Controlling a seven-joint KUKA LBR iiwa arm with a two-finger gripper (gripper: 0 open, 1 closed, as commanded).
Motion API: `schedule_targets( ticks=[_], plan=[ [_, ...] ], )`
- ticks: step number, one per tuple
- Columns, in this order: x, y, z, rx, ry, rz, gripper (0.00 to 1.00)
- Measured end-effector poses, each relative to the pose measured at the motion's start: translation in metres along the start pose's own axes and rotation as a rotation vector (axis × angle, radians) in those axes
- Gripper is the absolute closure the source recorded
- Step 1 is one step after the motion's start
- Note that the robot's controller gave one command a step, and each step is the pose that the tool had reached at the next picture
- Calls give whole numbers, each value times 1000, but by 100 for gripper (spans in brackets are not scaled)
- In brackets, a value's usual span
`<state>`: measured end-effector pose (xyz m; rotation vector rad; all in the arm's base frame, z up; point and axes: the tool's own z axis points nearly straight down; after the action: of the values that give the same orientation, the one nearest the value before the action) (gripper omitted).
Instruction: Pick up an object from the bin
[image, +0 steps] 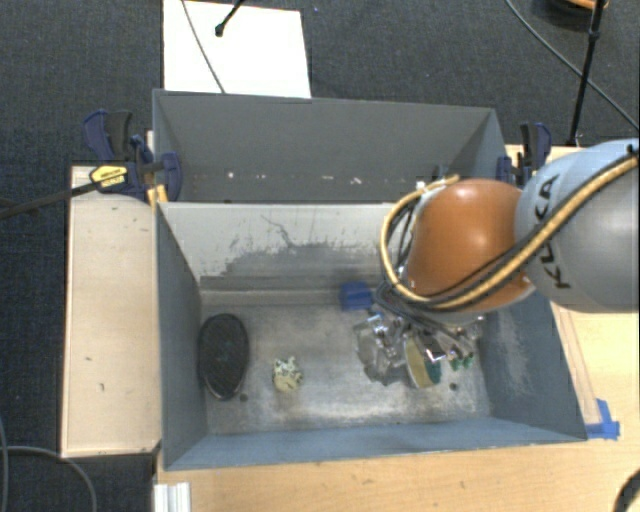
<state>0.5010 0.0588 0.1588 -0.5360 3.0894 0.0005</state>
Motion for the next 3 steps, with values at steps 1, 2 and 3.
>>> schedule_targets(
  ticks=[1,2,3],
  plan=[
    [19,9,-21,-1,5,14,100],
    [-6,6,-12,0,1,206,100],
    [7,-3,-17,0,5,198,100]
  ],
)
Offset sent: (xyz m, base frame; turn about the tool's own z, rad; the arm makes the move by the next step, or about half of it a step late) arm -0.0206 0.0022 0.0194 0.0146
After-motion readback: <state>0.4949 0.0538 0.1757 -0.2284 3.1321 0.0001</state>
